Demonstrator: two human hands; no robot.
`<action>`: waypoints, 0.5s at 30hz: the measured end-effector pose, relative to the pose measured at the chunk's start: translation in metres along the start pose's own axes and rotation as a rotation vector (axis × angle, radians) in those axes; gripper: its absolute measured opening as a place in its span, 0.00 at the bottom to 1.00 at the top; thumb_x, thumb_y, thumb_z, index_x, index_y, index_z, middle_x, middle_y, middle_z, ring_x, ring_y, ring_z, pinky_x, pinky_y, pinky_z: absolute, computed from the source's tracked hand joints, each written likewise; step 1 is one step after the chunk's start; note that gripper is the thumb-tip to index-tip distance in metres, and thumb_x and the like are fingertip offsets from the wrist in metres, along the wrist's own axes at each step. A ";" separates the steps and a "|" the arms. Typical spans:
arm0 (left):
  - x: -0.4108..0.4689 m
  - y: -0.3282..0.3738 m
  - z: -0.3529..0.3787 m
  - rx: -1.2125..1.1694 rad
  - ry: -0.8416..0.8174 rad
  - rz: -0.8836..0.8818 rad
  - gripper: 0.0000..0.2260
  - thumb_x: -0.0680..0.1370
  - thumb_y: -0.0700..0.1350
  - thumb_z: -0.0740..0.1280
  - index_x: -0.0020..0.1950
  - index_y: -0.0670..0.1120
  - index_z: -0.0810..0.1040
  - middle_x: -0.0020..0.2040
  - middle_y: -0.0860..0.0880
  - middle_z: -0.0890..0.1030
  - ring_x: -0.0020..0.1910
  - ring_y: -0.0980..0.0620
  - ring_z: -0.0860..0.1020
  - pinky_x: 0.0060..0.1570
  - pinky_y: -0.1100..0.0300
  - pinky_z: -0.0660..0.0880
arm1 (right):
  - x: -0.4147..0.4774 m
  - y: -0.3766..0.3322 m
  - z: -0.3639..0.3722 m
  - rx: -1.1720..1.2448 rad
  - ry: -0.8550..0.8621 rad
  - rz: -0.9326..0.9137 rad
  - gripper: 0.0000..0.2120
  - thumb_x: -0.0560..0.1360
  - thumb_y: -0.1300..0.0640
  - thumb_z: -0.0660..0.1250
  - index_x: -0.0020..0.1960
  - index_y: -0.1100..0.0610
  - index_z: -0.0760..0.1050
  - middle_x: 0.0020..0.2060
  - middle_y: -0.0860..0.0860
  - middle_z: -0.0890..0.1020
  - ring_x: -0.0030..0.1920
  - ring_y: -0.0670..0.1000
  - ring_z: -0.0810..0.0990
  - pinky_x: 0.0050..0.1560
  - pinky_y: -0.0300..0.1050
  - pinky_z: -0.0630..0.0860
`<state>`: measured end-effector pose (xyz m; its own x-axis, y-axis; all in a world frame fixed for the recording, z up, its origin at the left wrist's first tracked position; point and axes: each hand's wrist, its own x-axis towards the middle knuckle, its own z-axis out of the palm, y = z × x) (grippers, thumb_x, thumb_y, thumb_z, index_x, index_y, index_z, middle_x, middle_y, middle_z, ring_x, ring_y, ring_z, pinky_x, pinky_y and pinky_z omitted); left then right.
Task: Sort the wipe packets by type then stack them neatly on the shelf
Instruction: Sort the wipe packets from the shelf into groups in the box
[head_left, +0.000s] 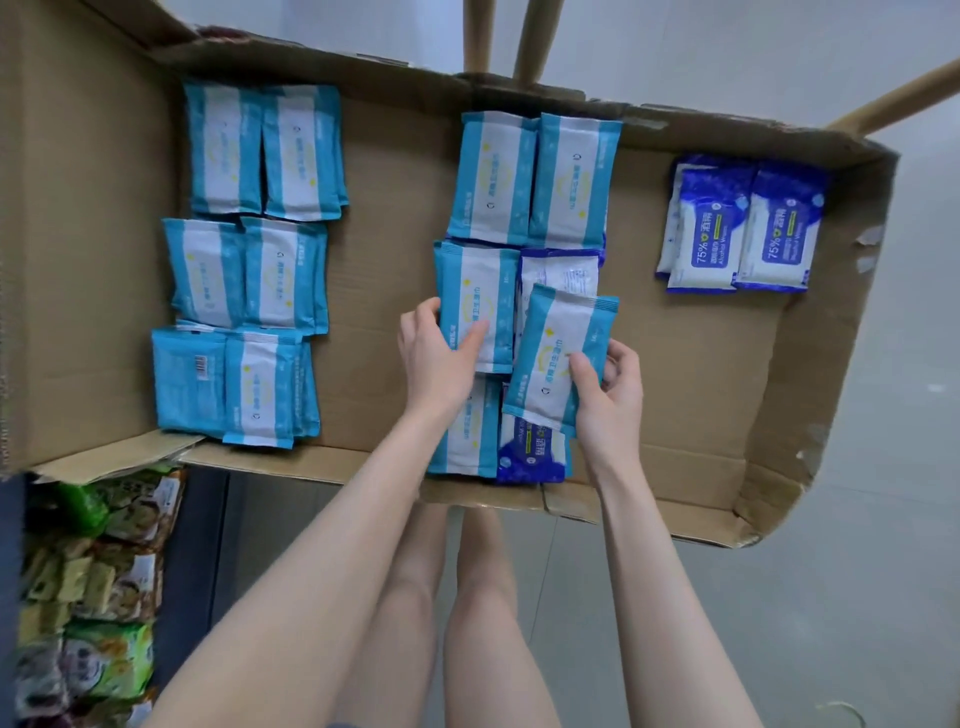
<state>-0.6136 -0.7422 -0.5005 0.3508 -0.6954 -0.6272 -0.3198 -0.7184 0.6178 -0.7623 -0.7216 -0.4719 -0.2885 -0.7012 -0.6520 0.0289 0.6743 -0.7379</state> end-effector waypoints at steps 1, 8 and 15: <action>0.008 0.003 0.004 0.024 0.003 -0.012 0.26 0.75 0.54 0.68 0.69 0.44 0.66 0.65 0.48 0.67 0.64 0.51 0.67 0.65 0.55 0.66 | 0.007 -0.001 0.002 -0.019 0.005 -0.012 0.09 0.78 0.59 0.64 0.53 0.47 0.68 0.53 0.54 0.81 0.53 0.51 0.81 0.56 0.53 0.77; 0.031 0.006 0.004 0.025 -0.014 -0.053 0.21 0.71 0.50 0.74 0.57 0.47 0.70 0.59 0.49 0.74 0.56 0.51 0.73 0.56 0.54 0.72 | 0.026 -0.001 0.011 -0.055 0.025 -0.003 0.09 0.78 0.59 0.63 0.56 0.51 0.68 0.51 0.50 0.81 0.52 0.49 0.80 0.56 0.51 0.77; 0.017 -0.001 -0.014 -0.257 -0.094 -0.127 0.14 0.75 0.45 0.71 0.56 0.48 0.69 0.50 0.54 0.78 0.47 0.59 0.78 0.46 0.62 0.77 | 0.024 -0.005 0.009 -0.109 0.037 -0.037 0.15 0.74 0.58 0.71 0.56 0.51 0.68 0.48 0.47 0.81 0.46 0.43 0.82 0.42 0.34 0.77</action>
<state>-0.5954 -0.7532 -0.5049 0.2863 -0.6078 -0.7407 -0.0409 -0.7801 0.6243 -0.7611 -0.7437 -0.4851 -0.3222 -0.7185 -0.6164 -0.0861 0.6707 -0.7367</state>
